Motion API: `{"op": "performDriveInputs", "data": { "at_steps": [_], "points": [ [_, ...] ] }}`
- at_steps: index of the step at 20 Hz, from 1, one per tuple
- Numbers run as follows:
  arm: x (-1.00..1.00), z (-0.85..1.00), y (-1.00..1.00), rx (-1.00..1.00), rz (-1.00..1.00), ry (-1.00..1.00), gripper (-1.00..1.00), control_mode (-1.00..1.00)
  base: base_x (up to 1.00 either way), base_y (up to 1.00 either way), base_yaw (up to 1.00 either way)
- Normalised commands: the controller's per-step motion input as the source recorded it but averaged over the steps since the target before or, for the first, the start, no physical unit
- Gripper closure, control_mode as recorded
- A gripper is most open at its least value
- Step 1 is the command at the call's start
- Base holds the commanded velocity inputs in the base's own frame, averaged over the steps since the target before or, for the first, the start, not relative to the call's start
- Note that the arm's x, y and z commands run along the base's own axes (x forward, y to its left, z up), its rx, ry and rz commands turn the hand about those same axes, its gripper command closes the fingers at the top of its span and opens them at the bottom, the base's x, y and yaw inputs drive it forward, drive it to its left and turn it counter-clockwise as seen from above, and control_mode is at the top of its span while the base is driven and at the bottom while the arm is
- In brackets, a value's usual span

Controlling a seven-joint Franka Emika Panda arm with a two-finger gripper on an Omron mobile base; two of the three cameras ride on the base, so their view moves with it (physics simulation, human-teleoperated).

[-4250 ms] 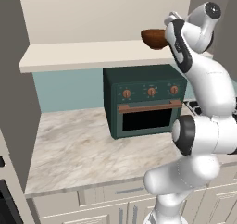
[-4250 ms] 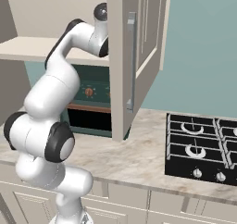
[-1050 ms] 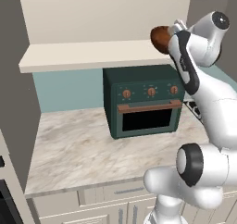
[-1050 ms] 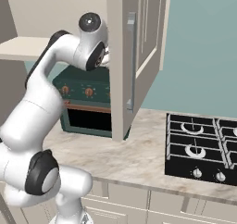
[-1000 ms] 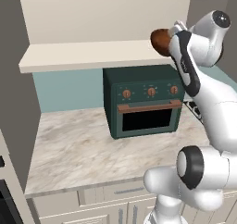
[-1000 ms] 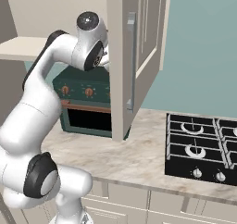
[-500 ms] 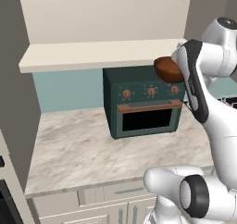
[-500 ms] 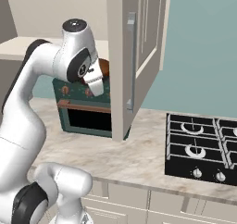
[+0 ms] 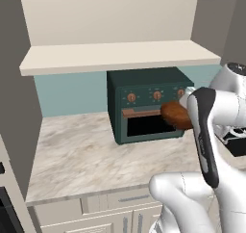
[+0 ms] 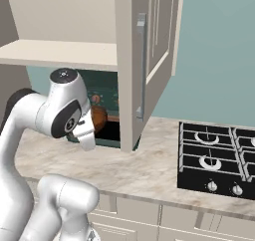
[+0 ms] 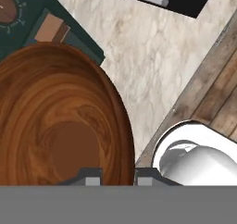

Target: Take the smaller bowl and place it next to the appetizer plate on the dining counter , and place the larger bowl next to the plate with cooked food.

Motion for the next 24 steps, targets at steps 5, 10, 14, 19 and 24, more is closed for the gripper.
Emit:
{"op": "performDriveInputs", "data": {
  "at_steps": [5, 10, 14, 19, 24],
  "points": [
    [-0.56, -0.62, 0.0, 0.01, 0.0, -0.04, 1.0, -1.0, 0.0, 0.0, 0.0],
    [-0.29, -0.34, 0.01, 0.0, 0.0, -0.14, 1.0, -1.0, 0.0, 0.0, 0.0],
    [-0.41, -0.18, 0.0, 0.0, 0.06, -0.12, 1.0, 1.0, -0.24, 0.0, 0.06],
    [0.0, 0.0, 0.0, 0.0, 0.0, 0.0, 1.0, 1.0, -0.91, 0.14, 0.46],
    [0.0, 0.0, 0.0, 0.0, 0.0, 0.0, 1.0, 1.0, -0.53, 0.38, 0.58]
  ]
}}
